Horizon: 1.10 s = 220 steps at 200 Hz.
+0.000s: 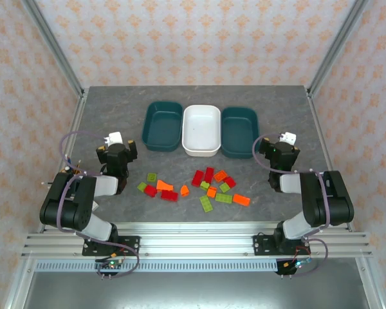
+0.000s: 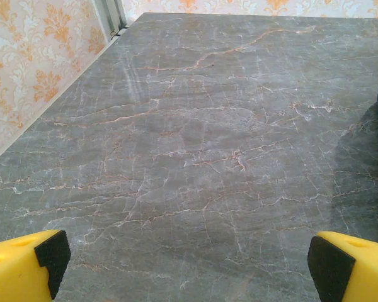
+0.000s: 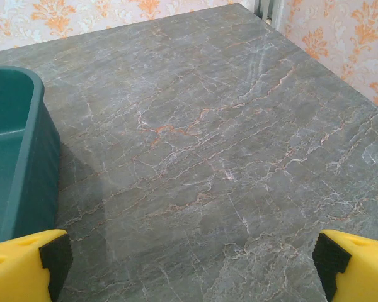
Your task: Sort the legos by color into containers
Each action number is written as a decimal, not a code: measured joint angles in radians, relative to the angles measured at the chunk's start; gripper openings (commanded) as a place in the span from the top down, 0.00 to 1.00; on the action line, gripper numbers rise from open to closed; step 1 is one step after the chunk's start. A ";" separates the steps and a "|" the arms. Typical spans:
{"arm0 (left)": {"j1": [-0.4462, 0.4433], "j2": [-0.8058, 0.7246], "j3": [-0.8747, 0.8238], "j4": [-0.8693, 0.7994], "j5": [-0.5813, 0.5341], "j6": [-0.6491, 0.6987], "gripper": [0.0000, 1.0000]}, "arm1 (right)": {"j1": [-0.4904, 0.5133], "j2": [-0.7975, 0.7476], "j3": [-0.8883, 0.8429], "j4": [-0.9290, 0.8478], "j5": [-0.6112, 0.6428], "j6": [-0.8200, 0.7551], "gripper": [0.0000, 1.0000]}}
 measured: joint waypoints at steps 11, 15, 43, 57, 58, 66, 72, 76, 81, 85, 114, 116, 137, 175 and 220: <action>0.000 0.000 0.000 0.000 0.000 0.000 0.00 | 0.000 0.000 0.000 0.000 0.000 0.000 0.01; 0.000 0.000 0.000 0.000 0.000 0.000 0.00 | 0.000 0.000 0.000 0.000 0.000 0.000 0.01; 0.000 0.000 0.000 0.000 0.000 0.000 0.00 | 0.000 0.000 0.000 0.000 0.000 0.000 0.01; 0.000 0.000 0.000 0.000 0.000 0.000 0.00 | 0.000 0.000 0.000 0.000 0.000 0.000 0.01; 0.000 0.000 0.000 0.000 0.000 0.000 0.00 | 0.000 0.000 0.000 0.000 0.000 0.000 0.01; 0.000 0.000 0.000 0.000 0.000 0.000 0.00 | 0.000 0.000 0.000 0.000 0.000 0.000 0.01; 0.000 0.000 0.000 0.000 0.000 0.000 0.00 | 0.000 0.000 0.000 0.000 0.000 0.000 0.01; 0.000 0.000 0.000 0.000 0.000 0.000 0.00 | 0.000 0.000 0.000 0.000 0.000 0.000 0.01; 0.000 0.000 0.000 0.000 0.000 0.000 0.00 | 0.000 0.000 0.000 0.000 0.000 0.000 0.01; 0.000 0.000 0.000 0.000 0.000 0.000 0.00 | 0.000 0.000 0.000 0.000 0.000 0.000 0.01; 0.000 0.000 0.000 0.000 0.000 0.000 0.00 | 0.000 0.000 0.000 0.000 0.000 0.000 0.01; 0.000 0.000 0.000 0.000 0.000 0.000 0.00 | 0.000 0.000 0.000 0.000 0.000 0.000 0.01; 0.000 0.000 0.000 0.000 0.000 0.000 0.00 | 0.000 0.000 0.000 0.000 0.000 0.000 0.01; -0.029 -0.050 0.075 -0.169 -0.021 0.017 0.00 | 0.000 -0.093 0.079 -0.209 0.028 0.004 0.01; -0.138 -0.230 0.327 -0.352 -0.096 0.039 0.00 | 0.009 -0.336 0.362 -0.455 0.116 0.005 0.01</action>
